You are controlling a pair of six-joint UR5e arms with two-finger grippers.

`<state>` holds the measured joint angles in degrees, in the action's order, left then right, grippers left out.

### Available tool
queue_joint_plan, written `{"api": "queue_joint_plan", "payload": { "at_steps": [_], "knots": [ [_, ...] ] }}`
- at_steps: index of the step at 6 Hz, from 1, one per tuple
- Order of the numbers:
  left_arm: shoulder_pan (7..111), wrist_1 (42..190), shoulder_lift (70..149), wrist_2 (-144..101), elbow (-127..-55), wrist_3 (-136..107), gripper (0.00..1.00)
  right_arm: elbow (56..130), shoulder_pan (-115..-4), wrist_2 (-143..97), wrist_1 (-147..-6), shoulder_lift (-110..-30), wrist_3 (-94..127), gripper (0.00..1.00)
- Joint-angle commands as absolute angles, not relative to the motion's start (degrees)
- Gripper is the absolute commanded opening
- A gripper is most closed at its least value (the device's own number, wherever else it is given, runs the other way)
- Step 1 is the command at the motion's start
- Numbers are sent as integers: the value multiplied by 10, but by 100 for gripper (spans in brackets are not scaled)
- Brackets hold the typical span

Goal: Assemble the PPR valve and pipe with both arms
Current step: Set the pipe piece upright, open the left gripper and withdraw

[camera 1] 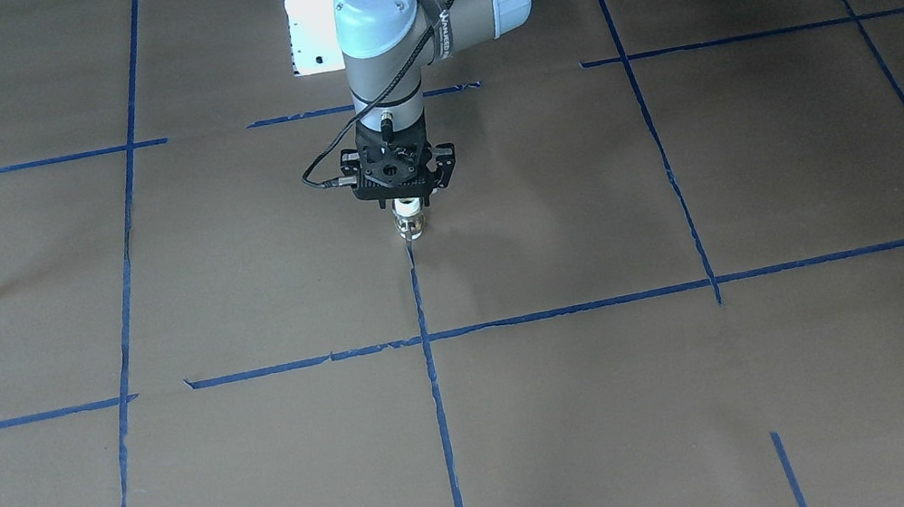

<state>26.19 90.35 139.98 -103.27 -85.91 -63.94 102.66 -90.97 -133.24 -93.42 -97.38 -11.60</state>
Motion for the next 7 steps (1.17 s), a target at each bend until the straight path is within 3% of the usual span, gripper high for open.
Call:
{"api": "queue_joint_plan", "payload": {
  "at_steps": [1,3,5,7],
  "knots": [
    [268,900,1397,-1034,-871,-633,100,1027,-910,-1332,-934,-974,-116,100],
    [309,847,1377,-1067,-952,-615,100,1027,-909,-1332,-933,-973,-116,100],
    [406,820,1248,-1124,-1053,-471,100,1029,-891,-1336,-933,-972,-115,100],
    [565,828,1109,-1209,-1049,-227,100,1017,-855,-1345,-933,-949,-116,100]
  ]
}}
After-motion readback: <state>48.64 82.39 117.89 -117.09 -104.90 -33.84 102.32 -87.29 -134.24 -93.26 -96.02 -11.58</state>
